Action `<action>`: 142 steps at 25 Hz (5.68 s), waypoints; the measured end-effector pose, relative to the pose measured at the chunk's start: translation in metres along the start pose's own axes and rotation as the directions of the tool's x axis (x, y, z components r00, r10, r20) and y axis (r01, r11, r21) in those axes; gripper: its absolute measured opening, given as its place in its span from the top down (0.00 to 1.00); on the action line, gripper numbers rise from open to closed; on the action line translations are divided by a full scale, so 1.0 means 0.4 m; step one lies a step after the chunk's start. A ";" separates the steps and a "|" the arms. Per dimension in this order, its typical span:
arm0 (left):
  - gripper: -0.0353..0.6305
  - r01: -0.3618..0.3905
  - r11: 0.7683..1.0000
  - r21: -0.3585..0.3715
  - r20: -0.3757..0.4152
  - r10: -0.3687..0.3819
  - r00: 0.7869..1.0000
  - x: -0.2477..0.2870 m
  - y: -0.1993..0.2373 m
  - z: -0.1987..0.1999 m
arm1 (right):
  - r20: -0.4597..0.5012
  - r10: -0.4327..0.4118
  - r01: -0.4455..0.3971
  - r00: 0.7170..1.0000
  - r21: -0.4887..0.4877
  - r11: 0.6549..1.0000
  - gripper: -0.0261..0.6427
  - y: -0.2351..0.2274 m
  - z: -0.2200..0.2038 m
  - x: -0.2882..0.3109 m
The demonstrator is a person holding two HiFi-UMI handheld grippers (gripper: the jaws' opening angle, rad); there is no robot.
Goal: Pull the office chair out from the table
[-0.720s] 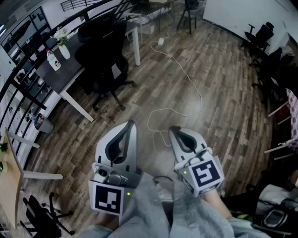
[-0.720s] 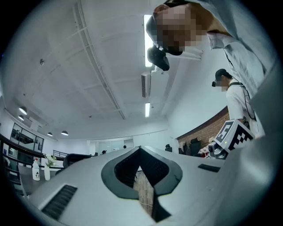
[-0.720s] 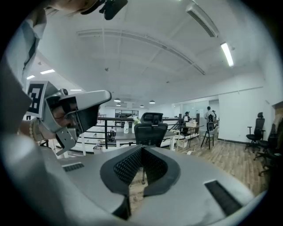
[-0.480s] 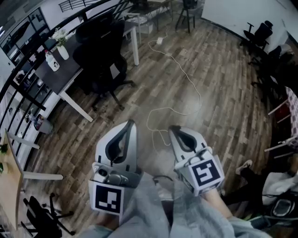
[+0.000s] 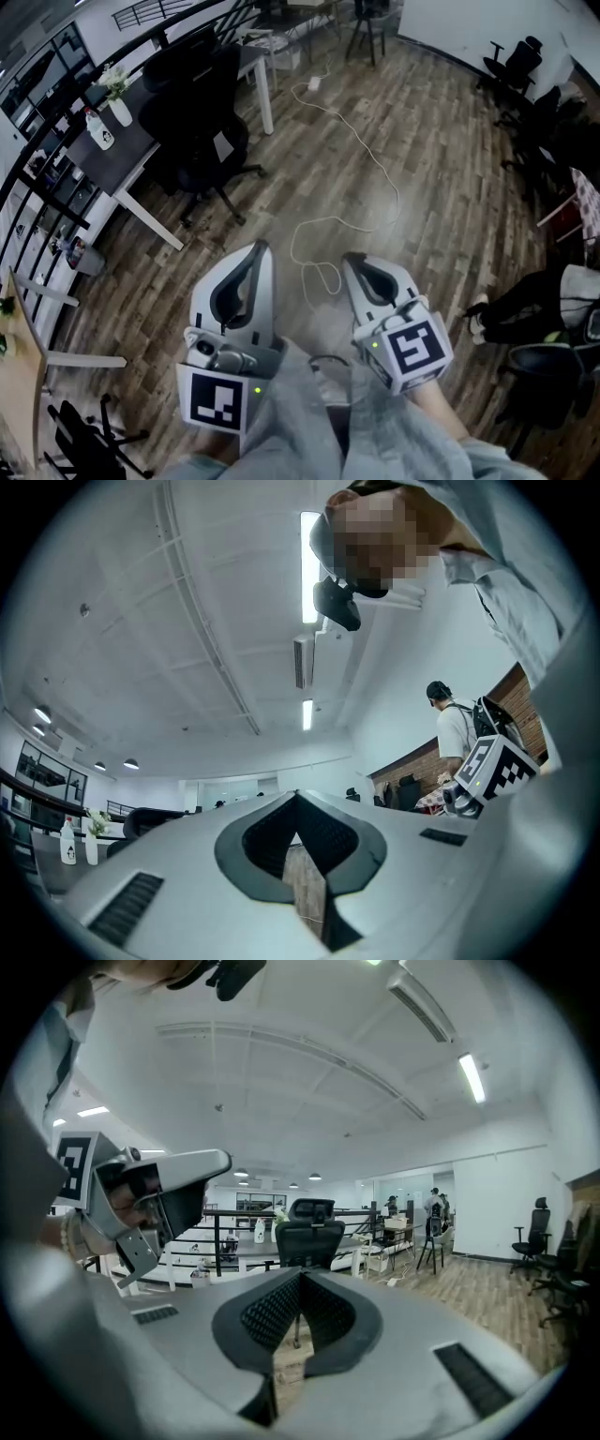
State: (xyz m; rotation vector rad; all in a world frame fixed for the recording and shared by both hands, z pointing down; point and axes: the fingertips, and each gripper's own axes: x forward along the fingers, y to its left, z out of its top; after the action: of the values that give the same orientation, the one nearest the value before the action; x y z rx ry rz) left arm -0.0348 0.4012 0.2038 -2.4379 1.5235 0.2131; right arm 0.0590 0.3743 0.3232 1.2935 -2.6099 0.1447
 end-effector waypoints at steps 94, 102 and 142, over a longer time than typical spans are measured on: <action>0.96 -0.311 0.950 0.039 -0.028 0.312 0.950 0.945 0.342 -0.335 | -0.039 0.269 -0.271 0.962 -0.066 0.960 0.96 -0.796 0.144 0.784; 0.96 -0.386 0.919 0.080 -0.042 0.390 0.920 1.009 0.269 -0.354 | -0.063 0.341 -0.344 0.938 -0.060 0.937 0.96 -0.898 0.116 0.791; 0.96 -0.641 0.745 0.186 -0.007 0.653 0.757 1.027 0.715 -0.412 | -0.060 0.588 -0.589 0.806 -0.172 0.790 0.96 -0.733 0.274 1.288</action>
State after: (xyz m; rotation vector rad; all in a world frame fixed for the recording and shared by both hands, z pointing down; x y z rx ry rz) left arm -0.1129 -0.1199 0.2152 -1.7037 2.2736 0.1095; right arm -0.0272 -0.2223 0.3387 0.3770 -2.8507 0.0029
